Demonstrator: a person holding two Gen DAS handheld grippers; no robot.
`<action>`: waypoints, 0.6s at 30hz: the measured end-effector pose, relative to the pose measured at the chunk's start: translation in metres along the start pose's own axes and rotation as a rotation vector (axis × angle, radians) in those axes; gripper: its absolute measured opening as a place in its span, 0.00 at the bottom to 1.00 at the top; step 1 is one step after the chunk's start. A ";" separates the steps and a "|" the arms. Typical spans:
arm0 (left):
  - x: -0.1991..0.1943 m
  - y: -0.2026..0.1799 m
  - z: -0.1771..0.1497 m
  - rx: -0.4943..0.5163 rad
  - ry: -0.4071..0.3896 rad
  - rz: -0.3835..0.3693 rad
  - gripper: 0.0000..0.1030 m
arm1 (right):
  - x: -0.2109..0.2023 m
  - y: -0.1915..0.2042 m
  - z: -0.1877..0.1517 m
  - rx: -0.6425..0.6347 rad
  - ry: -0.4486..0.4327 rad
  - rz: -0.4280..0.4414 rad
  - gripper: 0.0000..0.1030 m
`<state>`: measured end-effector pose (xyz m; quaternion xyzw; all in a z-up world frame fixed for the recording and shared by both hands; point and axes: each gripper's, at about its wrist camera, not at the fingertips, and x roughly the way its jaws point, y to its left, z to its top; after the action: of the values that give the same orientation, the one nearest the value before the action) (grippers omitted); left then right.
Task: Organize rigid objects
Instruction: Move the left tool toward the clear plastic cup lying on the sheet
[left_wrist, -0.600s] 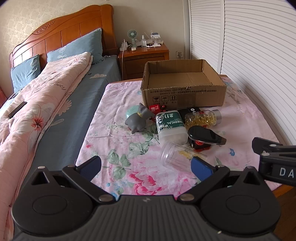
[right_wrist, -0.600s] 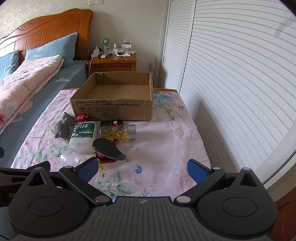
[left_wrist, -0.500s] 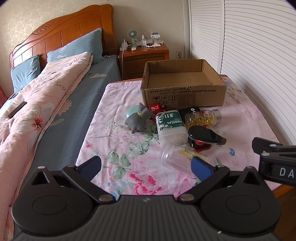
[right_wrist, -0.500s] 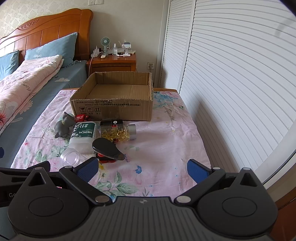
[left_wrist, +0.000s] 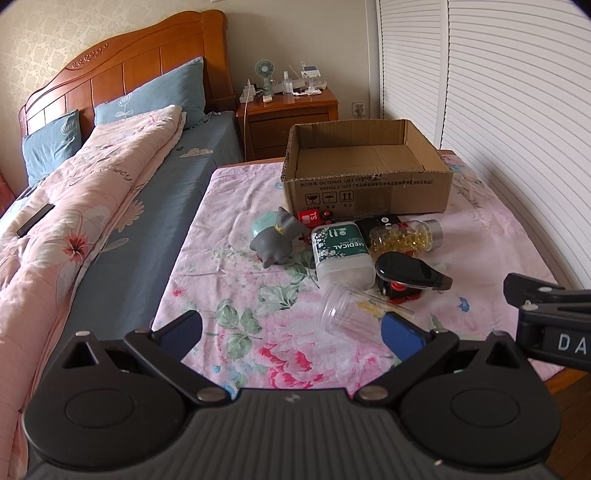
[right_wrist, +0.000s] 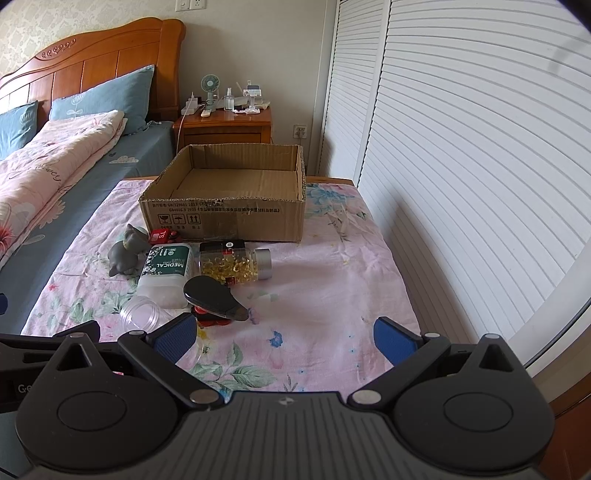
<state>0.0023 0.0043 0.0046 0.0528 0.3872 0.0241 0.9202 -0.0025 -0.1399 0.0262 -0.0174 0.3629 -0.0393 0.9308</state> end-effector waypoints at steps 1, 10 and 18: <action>0.000 0.001 0.000 0.000 0.000 0.000 0.99 | 0.000 0.000 0.000 0.000 0.000 0.000 1.00; 0.000 -0.003 0.000 0.004 -0.004 0.003 0.99 | -0.002 -0.001 0.002 0.002 -0.003 -0.002 1.00; 0.000 -0.004 0.001 0.007 -0.006 0.006 0.99 | 0.000 -0.001 0.003 0.001 -0.003 -0.004 1.00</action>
<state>0.0034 0.0000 0.0046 0.0574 0.3845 0.0252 0.9210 -0.0003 -0.1405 0.0288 -0.0180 0.3613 -0.0412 0.9314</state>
